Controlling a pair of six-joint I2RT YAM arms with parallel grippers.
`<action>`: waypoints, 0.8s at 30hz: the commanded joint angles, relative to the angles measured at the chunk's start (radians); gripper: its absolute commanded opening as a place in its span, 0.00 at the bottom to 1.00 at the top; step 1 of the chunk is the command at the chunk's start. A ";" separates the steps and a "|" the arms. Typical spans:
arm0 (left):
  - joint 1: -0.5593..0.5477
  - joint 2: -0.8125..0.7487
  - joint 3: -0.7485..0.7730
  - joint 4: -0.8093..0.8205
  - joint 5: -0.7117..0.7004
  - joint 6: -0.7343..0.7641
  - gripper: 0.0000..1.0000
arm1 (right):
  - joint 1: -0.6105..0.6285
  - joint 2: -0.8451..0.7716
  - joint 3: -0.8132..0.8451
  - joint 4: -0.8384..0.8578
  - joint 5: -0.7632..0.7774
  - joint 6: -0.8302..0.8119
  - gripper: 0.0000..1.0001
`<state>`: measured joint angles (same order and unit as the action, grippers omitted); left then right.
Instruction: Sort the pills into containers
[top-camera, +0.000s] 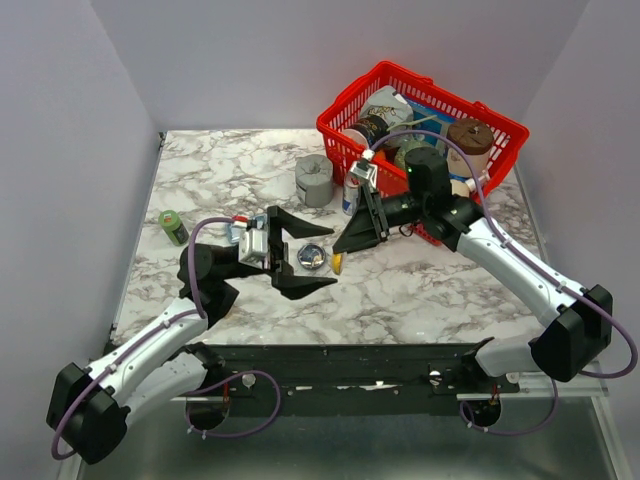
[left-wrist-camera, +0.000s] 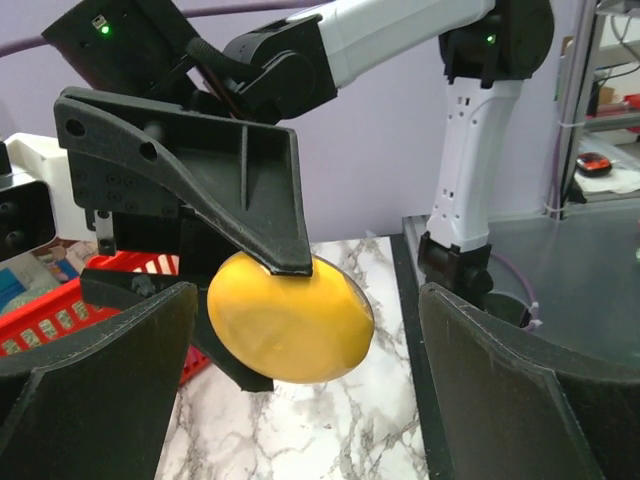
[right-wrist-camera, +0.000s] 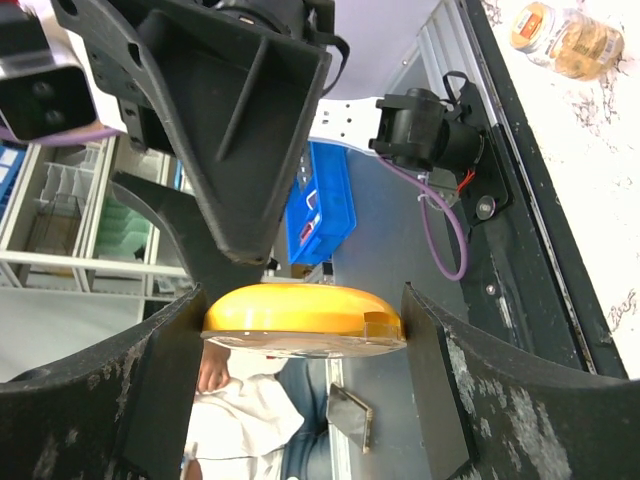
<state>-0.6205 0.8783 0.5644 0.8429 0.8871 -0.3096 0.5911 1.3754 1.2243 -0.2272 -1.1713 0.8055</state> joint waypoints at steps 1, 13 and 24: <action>0.015 0.025 0.028 0.130 0.110 -0.111 0.99 | 0.013 -0.004 0.027 -0.018 -0.039 -0.054 0.62; 0.016 0.057 0.069 -0.004 0.124 -0.039 0.98 | 0.030 -0.001 0.043 -0.049 -0.027 -0.097 0.62; 0.016 0.091 0.095 -0.082 0.128 0.026 0.96 | 0.036 0.004 0.044 -0.049 -0.039 -0.095 0.62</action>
<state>-0.6094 0.9558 0.6163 0.7662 0.9813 -0.3248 0.6186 1.3754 1.2388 -0.2642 -1.1732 0.7235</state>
